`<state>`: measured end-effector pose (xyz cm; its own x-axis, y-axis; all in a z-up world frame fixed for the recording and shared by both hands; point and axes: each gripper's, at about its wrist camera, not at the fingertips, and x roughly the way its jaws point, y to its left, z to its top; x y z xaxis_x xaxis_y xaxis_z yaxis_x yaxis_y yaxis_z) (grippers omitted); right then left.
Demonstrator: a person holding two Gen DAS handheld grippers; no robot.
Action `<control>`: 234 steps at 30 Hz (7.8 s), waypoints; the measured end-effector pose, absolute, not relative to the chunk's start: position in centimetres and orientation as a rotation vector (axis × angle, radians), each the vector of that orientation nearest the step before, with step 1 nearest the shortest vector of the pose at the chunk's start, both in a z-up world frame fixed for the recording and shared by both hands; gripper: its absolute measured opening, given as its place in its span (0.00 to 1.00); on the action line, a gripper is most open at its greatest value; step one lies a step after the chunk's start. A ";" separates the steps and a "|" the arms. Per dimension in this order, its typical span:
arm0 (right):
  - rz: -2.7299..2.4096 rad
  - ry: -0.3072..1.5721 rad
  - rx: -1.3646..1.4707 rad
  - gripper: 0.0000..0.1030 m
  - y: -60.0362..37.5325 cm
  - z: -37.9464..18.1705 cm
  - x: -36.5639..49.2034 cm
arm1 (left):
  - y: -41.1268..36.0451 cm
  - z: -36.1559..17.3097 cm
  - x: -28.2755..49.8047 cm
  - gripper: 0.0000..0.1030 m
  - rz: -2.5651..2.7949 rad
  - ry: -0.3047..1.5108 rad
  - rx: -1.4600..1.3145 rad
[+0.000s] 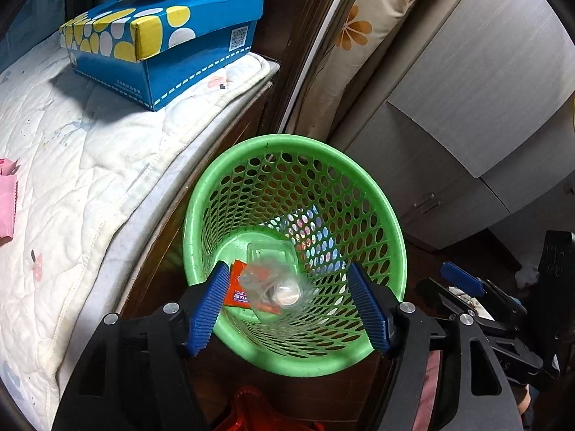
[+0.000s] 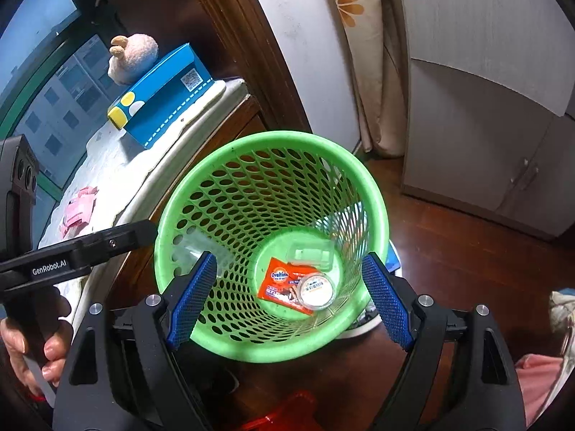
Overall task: Collect trash
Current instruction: 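Carry the clear cup over the green basket and open the left tool, then move both open tools back over the mat, then grasp the orange piece with the right tool while the left tool reaches a clear plastic box, then carry the orange piece toward the green basket with the right tool while the left tool grips the clear box, then open the right tool over the basket while the left tool carries the clear box in and releases it, then move both open tools back over the mat toward the remaining trash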
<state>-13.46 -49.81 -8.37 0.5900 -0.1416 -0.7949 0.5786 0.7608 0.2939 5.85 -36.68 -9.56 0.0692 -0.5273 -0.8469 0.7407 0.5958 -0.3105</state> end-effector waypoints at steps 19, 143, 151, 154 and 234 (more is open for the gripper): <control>-0.307 0.804 0.483 0.80 -43.8 -4.7 -10.2 | -23.2 -4.4 7.5 0.64 -0.766 1.029 0.082; -0.324 0.893 0.405 0.35 -41.4 -8.0 -4.3 | -11.7 -3.2 13.1 0.15 -0.611 1.007 -0.072; -0.310 0.884 0.462 0.37 -43.4 -8.7 -4.0 | -16.6 -3.3 11.7 0.15 -0.677 1.023 -0.008; -0.295 0.872 0.486 0.39 -43.6 -8.6 -4.0 | -18.1 -3.4 11.4 0.15 -0.697 1.029 0.005; 0.451 0.922 -0.160 0.96 -26.8 -3.5 14.5 | -2.2 -4.7 16.1 0.72 -0.389 1.074 -0.123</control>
